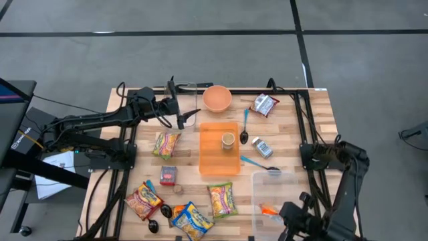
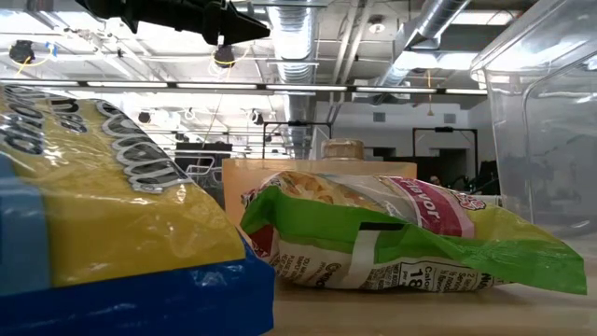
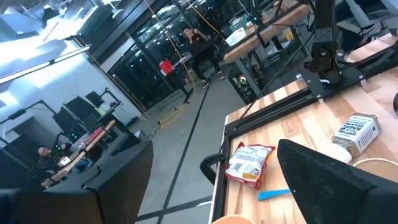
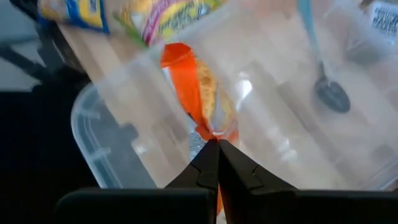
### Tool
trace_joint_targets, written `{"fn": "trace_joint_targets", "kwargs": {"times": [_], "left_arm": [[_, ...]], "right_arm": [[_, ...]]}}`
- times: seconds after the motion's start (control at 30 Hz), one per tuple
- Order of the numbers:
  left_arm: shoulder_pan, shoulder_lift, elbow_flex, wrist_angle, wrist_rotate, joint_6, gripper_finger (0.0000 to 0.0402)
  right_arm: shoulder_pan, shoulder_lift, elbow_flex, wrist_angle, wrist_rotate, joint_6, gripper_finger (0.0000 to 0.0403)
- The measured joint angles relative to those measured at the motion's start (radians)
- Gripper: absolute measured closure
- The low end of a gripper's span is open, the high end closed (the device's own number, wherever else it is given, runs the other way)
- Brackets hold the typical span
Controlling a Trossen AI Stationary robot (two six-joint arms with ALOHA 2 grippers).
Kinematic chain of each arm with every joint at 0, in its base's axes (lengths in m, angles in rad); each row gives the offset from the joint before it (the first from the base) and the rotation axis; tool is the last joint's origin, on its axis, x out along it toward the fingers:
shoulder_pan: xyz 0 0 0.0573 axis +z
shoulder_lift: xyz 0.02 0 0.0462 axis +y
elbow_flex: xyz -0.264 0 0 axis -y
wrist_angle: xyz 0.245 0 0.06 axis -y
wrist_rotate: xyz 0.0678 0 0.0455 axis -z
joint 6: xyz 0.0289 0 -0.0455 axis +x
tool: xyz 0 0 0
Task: Pick & Place Food Item
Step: Put the orange noodle pack into the transparent container
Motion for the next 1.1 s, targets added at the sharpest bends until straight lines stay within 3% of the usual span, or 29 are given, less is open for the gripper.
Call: {"fn": "trace_joint_targets", "kwargs": {"times": [0.43, 1.1], "left_arm": [[0.0, 0.0, 0.0, 0.005, 0.0, 0.0, 0.0064], [0.0, 0.0, 0.0, 0.002, 0.001, -0.001, 0.0064]], "right_arm": [[0.106, 0.046, 0.0, 0.022, 0.006, -0.147, 0.0403], [0.115, 0.047, -0.116, 0.132, 0.084, -0.483, 0.0403]]}}
